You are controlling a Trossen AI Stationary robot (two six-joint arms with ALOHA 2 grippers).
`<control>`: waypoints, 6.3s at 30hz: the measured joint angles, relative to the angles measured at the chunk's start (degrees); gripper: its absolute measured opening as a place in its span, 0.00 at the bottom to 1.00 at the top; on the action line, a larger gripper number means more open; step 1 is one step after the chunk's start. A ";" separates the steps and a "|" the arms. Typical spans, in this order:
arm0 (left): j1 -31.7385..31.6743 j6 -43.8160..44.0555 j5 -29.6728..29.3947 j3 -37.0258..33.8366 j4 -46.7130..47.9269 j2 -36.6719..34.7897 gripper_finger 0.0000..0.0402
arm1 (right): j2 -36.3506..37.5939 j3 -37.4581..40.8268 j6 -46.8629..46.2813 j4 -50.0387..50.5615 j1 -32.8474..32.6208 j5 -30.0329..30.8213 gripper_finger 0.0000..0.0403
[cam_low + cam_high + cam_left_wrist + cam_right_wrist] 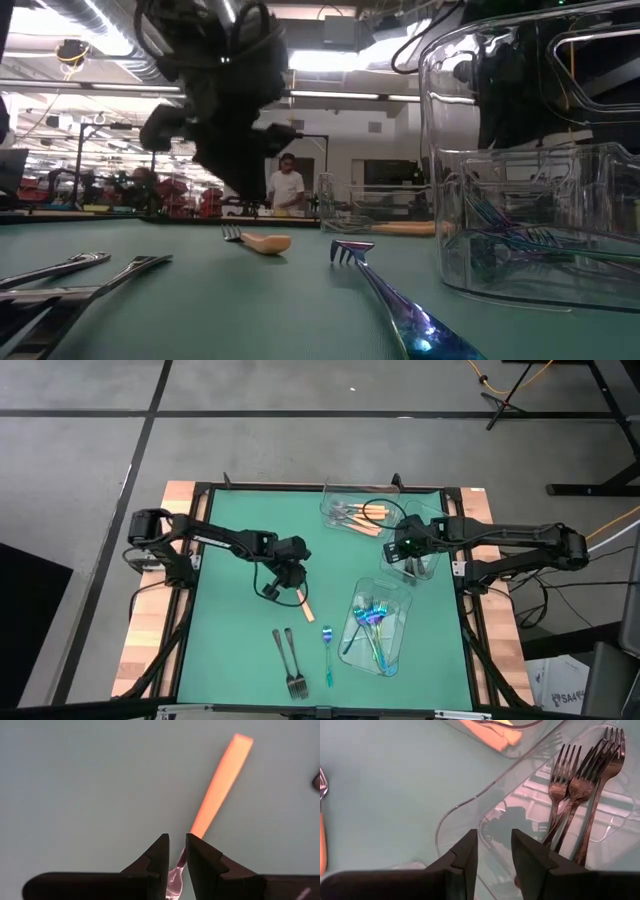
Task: Sort silverware by color (type)
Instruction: Put the orange fork into the top transparent bin
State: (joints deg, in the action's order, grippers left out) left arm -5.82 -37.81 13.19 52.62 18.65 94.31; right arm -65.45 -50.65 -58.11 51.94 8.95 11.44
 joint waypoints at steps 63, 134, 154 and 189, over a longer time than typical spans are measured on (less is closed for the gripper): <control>0.02 -10.34 -0.63 0.04 0.50 7.82 0.04 | 0.39 -0.01 6.68 -6.67 0.00 -5.30 0.27; 5.37 -21.36 -31.02 -0.04 -32.70 0.67 0.07 | -16.98 -0.07 10.43 -41.99 0.04 -36.42 0.03; 5.81 -21.10 -31.14 -0.04 -33.45 0.67 0.12 | -16.92 -0.07 12.99 -41.77 0.02 -30.85 0.03; 7.31 -24.54 -45.34 0.12 -37.34 0.58 0.12 | -15.65 -0.57 16.87 -39.79 7.12 -30.77 0.02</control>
State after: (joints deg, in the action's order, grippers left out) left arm 1.49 -62.35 -32.15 52.74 -18.68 94.89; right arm -81.10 -51.22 -41.23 12.15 16.08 -19.33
